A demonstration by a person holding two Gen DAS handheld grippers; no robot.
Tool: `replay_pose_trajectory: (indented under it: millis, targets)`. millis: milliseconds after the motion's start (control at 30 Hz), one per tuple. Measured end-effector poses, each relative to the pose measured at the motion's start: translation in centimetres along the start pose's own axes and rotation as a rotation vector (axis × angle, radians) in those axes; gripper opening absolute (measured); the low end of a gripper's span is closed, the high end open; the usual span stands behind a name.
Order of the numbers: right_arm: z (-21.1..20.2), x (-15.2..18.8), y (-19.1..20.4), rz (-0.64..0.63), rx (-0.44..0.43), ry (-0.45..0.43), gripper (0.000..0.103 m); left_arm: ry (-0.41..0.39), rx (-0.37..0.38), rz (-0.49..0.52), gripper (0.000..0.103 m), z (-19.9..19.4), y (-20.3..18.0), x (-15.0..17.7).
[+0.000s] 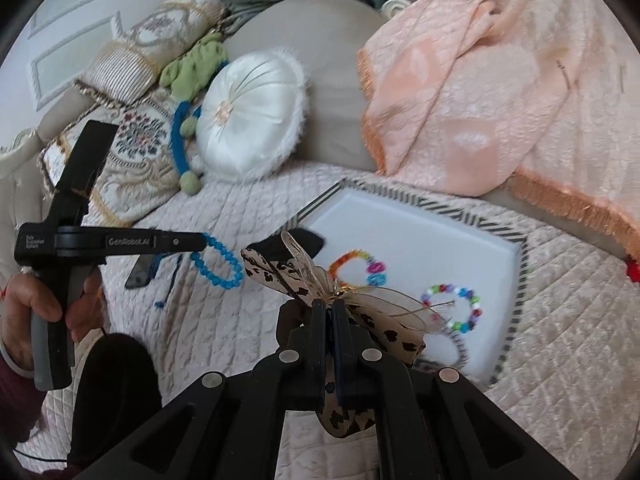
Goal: Organize jewelry
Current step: 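Grasp light blue bead bracelet with left tool while right grasps leopard-print bow, then carry both items into the white tray and open both tools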
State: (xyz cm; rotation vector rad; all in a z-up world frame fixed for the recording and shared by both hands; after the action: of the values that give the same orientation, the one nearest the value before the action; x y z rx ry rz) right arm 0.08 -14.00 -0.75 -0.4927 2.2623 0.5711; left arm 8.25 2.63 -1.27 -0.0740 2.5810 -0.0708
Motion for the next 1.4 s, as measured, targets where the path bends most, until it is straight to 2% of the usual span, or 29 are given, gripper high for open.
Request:
replay_pose_trajectory:
  millis: [300,700,900,1067,1400]
  targets:
    - [-0.6,-1.8,-4.9,0.052,0.068,-0.013,0.003,0.0,0.0,0.057,0.009,1.5,-4.1,-3.1]
    - [2.0,-2.8,-13.2,0.164,0.139,0.013,0.003,0.051,-0.03,0.109,0.01,7.8,-8.6,-7.2]
    - [4.6,-3.3,-16.6,0.218,0.144,0.026,0.003,0.083,-0.079,0.108,0.01,11.9,-8.3,-8.3]
    - [7.0,-3.2,-19.3,0.258,0.155,0.05,0.003,0.12,-0.12,0.095,0.01,14.8,-6.5,-7.8]
    - [9.2,-2.6,-21.3,0.284,0.182,0.08,0.003,0.14,-0.158,0.099,0.01,17.3,-4.7,-7.1]
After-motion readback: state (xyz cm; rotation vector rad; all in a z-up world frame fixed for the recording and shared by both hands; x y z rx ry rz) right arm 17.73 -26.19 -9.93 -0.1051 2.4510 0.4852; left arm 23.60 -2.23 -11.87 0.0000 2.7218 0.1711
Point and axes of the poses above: each gripper's, at about its wrist camera, not at the fingertips, and z roughly the way its jaws point, y to its left, x to its underside, the point moved 9 cm from there along z, roughly the way its jaws point, and after that the axes turned 12 degrees about -x, right-handed, at the moved point
